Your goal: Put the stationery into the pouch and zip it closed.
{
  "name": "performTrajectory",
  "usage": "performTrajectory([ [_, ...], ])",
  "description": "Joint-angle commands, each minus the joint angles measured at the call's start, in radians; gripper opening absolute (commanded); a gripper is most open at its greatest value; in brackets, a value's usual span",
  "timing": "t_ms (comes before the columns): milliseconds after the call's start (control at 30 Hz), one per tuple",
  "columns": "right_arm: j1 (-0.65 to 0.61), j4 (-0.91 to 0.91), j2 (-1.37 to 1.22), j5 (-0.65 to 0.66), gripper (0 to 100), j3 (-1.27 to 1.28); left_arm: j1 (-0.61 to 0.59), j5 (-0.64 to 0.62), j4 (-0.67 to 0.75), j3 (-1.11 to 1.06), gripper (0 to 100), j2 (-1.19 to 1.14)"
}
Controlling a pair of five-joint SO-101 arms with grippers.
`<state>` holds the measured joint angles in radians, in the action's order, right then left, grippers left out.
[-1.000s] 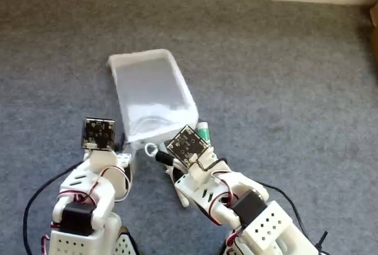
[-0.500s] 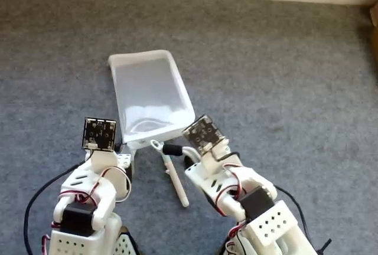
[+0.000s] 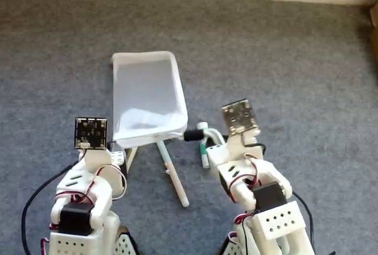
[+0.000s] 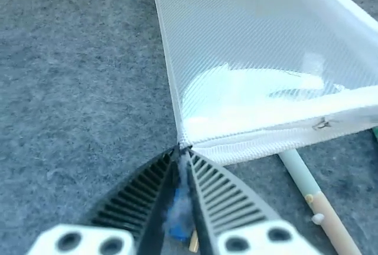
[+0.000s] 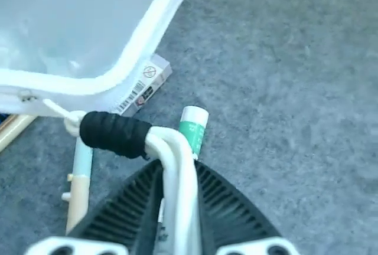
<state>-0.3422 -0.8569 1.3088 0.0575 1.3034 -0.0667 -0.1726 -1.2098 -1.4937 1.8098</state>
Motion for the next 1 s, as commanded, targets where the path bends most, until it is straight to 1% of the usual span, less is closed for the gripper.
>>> performTrajectory([
  [0, 0.084, 0.042, 0.018, -0.055, 0.5, -0.071, -0.033, -0.011, 0.02, 0.051, 1, 0.013],
  [500, 0.223, 0.054, 0.018, -0.193, 0.5, -0.087, -0.033, -0.011, 0.02, 0.05, 1, 0.013],
  [667, 0.236, 0.054, 0.018, -0.189, 0.5, -0.094, -0.033, -0.011, 0.02, 0.05, 1, 0.013],
  [733, 0.193, 0.051, 0.018, -0.147, 0.6, -0.096, -0.033, -0.011, 0.02, 0.05, 1, 0.013],
  [833, 0.067, 0.044, 0.018, -0.037, 2.5, -0.093, -0.033, -0.011, 0.02, 0.05, 1, 0.013],
  [967, -0.101, -0.015, 0.016, 0.064, 14.9, -0.09, -0.033, -0.011, 0.02, 0.051, 1, 0.013],
])
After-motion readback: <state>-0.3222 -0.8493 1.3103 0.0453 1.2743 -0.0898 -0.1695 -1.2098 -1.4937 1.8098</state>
